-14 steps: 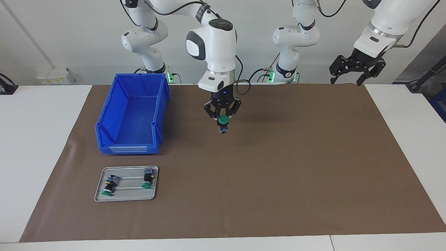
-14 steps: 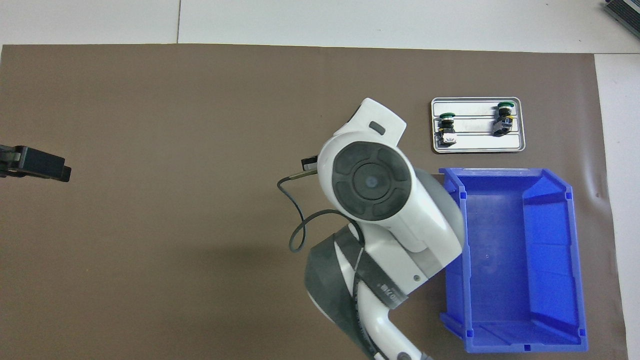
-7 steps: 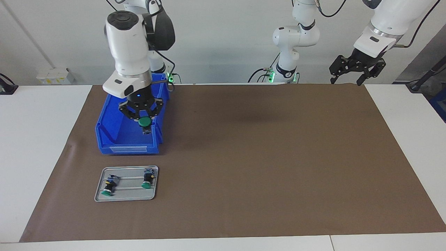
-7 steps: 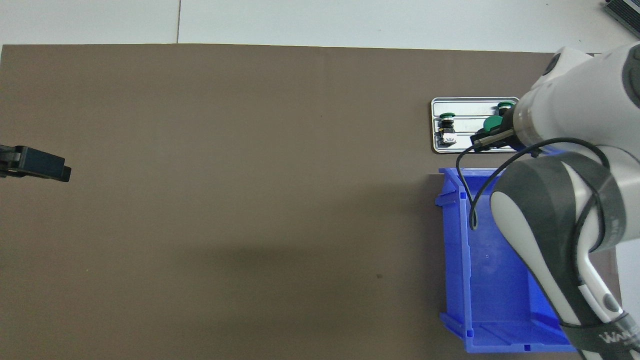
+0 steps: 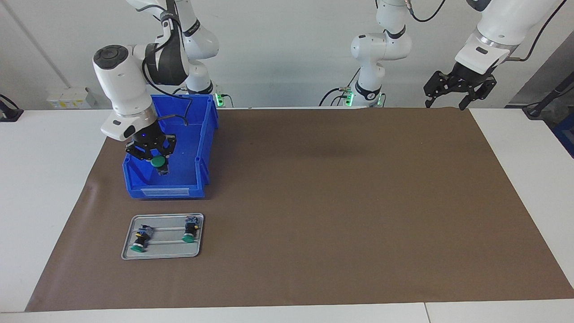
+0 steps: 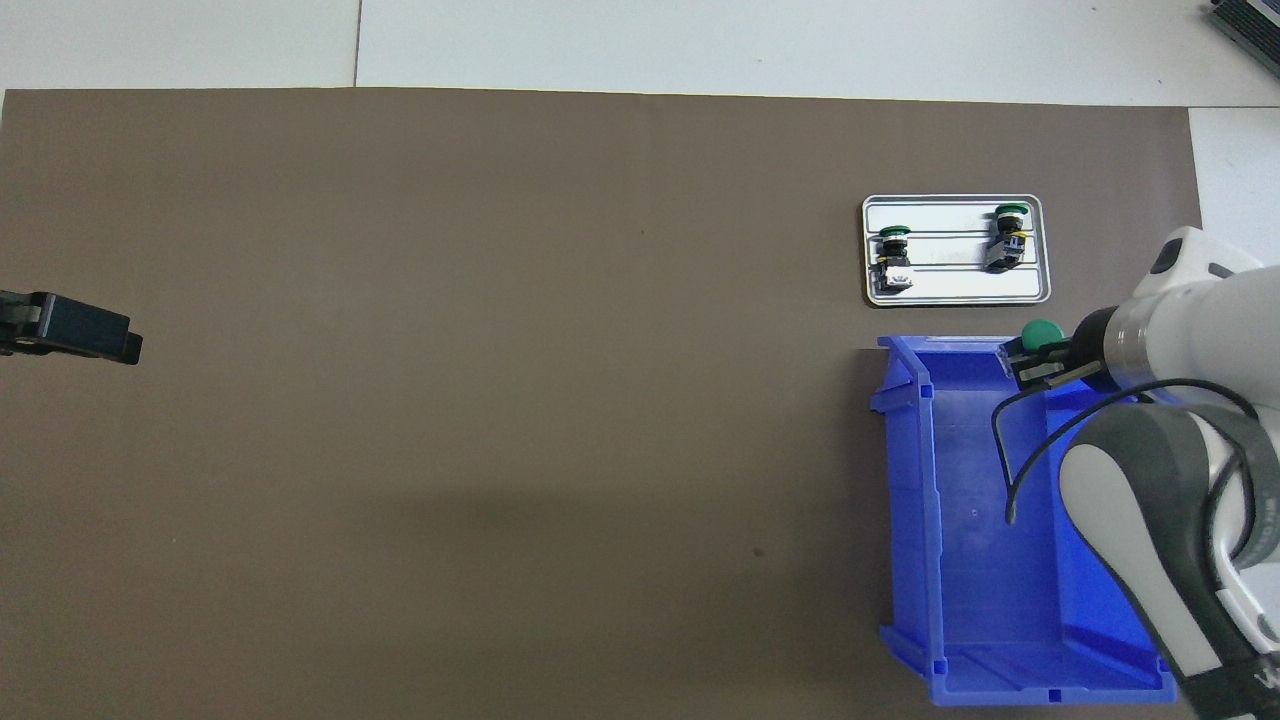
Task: Place and press button with both arms
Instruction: 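Lower the held green button into the blue bin with the right gripper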
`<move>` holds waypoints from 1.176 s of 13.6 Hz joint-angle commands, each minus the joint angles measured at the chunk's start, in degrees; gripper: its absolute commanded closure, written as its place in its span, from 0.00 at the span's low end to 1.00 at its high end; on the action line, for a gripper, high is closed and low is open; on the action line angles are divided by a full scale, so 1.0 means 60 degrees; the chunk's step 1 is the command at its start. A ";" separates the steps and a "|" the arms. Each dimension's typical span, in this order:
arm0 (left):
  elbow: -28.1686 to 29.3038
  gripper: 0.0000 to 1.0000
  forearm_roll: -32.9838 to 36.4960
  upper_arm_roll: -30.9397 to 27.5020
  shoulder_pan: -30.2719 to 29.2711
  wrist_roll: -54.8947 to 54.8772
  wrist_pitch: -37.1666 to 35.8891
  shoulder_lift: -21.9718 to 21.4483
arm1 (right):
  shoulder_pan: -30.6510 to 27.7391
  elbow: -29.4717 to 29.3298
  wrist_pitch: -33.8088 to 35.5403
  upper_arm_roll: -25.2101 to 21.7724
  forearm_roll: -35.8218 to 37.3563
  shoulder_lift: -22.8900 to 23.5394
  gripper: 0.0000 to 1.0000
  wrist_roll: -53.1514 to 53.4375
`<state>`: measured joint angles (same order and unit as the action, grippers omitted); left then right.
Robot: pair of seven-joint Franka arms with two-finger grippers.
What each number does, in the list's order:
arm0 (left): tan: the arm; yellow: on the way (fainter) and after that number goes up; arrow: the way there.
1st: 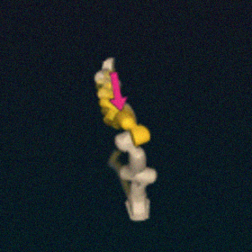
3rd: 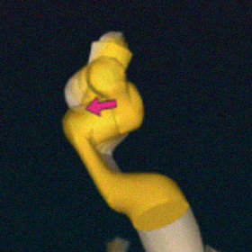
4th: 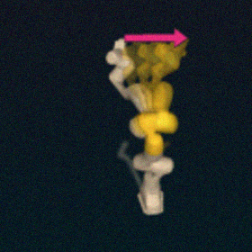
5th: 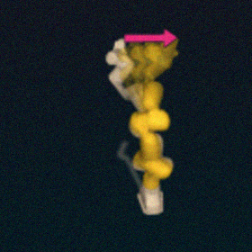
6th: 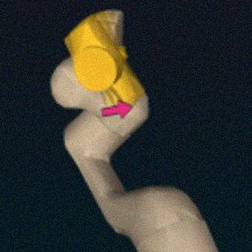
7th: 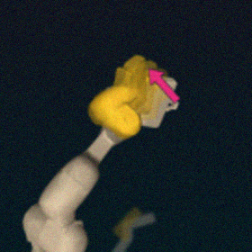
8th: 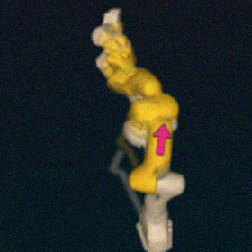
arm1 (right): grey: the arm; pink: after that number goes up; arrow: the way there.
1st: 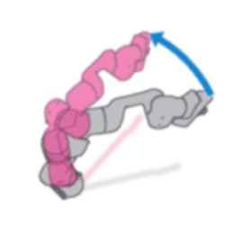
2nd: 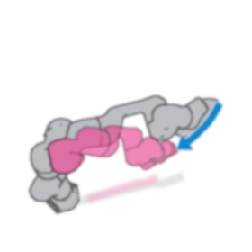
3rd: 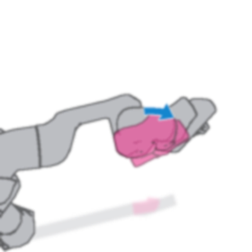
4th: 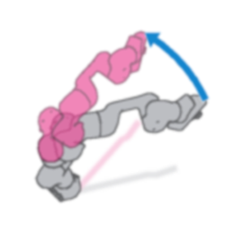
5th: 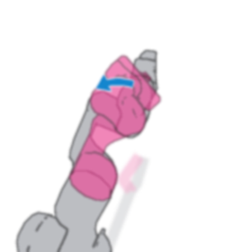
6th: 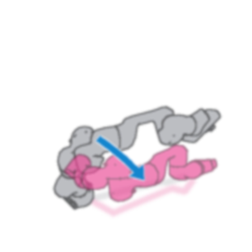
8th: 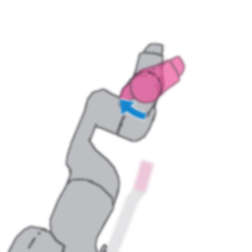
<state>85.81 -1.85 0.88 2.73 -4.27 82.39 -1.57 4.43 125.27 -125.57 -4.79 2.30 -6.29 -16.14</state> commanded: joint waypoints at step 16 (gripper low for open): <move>0.0229 0.00 -0.0072 -0.0117 0.0073 -0.0094 -0.0064 -0.0221 | -0.0768 0.3746 -0.3681 0.0124 -0.0823 -0.0402 0.78 -0.1177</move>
<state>85.81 -1.85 0.88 2.73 -4.27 82.38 -1.57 0.92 146.96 -146.22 -4.78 -0.92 -8.71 -21.12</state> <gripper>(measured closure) 0.000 0.683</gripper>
